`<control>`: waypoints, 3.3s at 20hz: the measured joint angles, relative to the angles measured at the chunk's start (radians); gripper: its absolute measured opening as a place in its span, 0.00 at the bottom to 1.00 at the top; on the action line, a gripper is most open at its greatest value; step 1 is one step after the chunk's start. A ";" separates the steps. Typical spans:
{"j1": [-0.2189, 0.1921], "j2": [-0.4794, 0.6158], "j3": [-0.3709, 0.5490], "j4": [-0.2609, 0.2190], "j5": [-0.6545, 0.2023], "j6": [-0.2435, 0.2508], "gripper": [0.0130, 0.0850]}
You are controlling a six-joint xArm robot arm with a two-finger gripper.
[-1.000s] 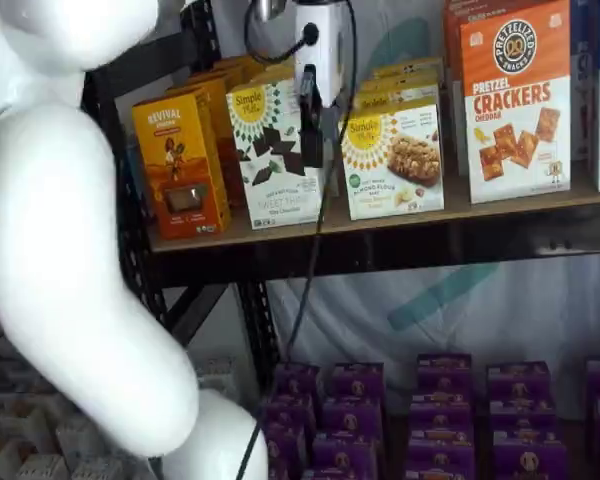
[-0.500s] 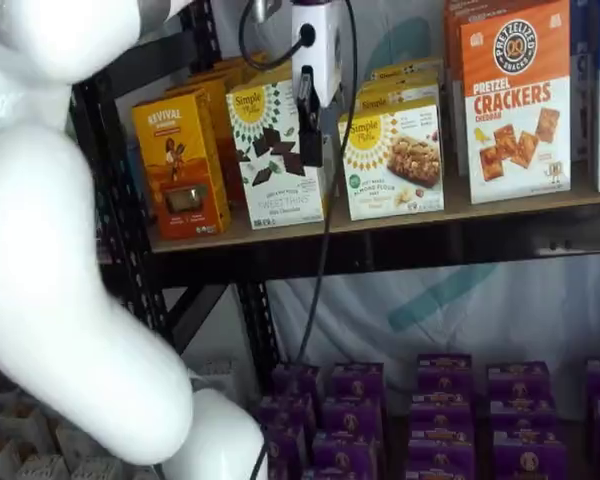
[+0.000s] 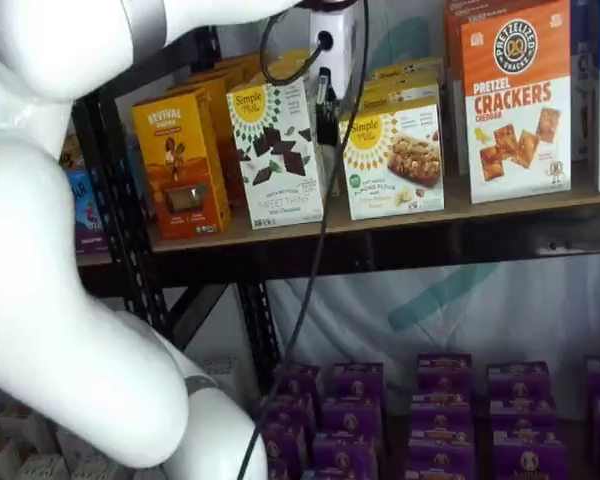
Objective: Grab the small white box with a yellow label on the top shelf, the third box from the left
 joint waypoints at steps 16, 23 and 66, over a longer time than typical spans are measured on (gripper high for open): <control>0.049 0.220 -0.158 -0.079 0.001 0.012 1.00; 0.089 0.279 -0.196 -0.143 0.008 0.035 1.00; 0.193 0.335 -0.265 -0.358 0.068 0.110 0.78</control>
